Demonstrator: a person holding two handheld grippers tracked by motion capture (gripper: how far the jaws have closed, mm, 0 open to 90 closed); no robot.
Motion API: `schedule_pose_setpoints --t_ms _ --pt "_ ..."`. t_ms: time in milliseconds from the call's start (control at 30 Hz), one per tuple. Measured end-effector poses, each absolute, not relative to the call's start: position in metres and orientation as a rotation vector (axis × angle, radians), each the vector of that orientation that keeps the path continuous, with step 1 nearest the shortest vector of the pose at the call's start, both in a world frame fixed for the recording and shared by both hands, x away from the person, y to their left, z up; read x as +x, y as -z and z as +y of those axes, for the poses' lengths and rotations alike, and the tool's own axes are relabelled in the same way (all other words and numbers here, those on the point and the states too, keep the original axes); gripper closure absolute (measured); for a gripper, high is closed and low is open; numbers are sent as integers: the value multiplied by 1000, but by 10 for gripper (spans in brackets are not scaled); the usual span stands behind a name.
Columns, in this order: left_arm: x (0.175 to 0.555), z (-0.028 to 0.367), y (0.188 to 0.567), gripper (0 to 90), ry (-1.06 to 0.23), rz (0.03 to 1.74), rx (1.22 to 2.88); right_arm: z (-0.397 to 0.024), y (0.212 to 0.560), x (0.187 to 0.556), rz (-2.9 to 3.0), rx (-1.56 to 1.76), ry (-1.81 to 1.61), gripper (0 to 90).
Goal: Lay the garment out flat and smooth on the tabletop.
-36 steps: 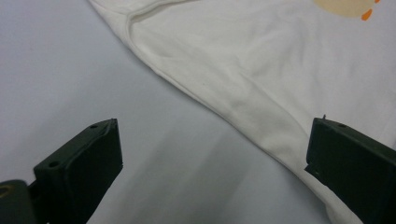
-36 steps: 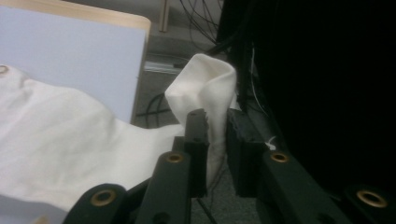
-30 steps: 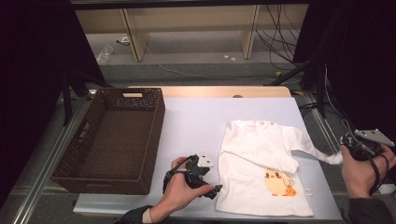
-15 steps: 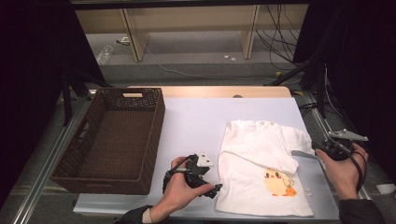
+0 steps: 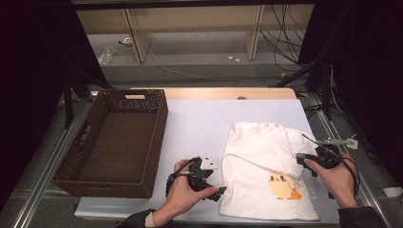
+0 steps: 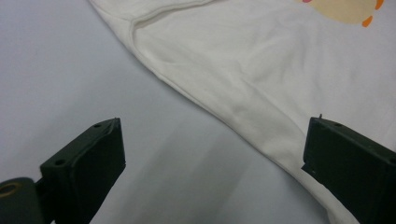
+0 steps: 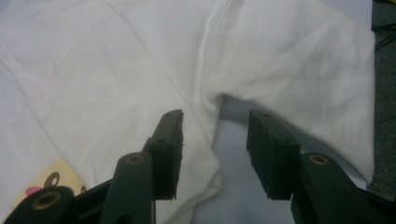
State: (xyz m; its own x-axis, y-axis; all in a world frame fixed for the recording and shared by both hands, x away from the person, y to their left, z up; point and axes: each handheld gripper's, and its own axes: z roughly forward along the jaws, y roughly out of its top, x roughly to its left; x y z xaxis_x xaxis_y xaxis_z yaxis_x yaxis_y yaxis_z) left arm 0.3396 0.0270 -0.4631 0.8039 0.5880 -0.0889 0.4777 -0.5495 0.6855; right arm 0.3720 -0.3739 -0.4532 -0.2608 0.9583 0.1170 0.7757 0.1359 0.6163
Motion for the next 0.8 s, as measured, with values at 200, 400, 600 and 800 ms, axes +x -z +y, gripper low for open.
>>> schedule_pose_setpoints --t_ms 200,400,600,800 --pt "340 27 463 50 -194 782 2258 -371 461 373 2169 1743 -827 609" --pt "341 26 463 53 -197 790 2254 -368 462 373 2222 1756 -784 755" --pt "341 22 462 57 -197 781 2253 -367 459 373 2225 1756 -795 816" --pt "342 23 461 66 -204 791 2230 -367 457 373 2237 1737 -778 818"
